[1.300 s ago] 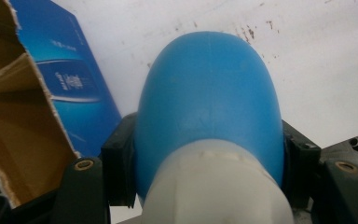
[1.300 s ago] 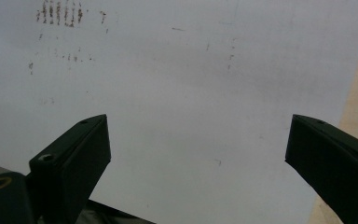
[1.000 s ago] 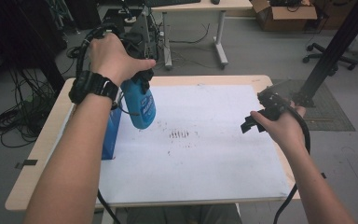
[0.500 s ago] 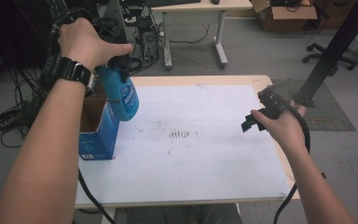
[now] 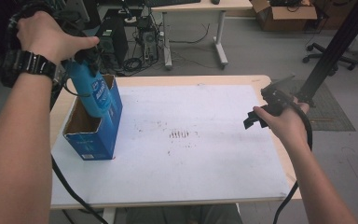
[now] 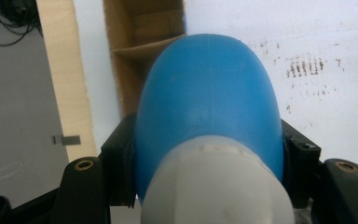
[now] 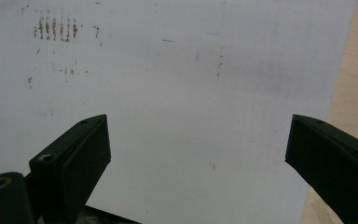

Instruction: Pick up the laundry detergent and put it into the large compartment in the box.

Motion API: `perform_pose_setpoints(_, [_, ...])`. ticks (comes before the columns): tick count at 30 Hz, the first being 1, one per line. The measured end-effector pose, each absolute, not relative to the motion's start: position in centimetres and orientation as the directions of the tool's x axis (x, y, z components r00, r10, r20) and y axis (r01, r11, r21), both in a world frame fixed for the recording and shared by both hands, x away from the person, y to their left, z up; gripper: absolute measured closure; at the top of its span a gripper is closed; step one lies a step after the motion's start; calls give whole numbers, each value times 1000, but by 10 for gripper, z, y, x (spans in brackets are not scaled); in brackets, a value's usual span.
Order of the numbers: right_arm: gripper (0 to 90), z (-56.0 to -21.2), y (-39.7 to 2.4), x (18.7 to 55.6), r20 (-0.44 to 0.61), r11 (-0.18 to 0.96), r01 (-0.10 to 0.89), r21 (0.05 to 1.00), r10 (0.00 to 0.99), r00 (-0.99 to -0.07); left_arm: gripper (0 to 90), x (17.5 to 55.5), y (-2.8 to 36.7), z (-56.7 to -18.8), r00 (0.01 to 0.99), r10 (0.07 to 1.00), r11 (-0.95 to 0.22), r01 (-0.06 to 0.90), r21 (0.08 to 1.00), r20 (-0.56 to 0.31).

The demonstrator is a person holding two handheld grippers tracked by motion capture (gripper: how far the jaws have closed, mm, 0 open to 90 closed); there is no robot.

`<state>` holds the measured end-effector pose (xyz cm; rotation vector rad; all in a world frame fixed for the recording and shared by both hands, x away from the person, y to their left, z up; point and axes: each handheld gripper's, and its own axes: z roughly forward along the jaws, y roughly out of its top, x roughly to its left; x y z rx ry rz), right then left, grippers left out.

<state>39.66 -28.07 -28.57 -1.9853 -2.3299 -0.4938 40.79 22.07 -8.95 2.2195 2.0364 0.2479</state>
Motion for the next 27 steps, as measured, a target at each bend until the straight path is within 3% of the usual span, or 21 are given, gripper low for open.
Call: perform_pose_setpoints(27, [69, -292, -283, 398, 238, 121, 971, 204, 956, -169, 375, 410, 258, -109, 15, 999, -22, 981, 191, 42])
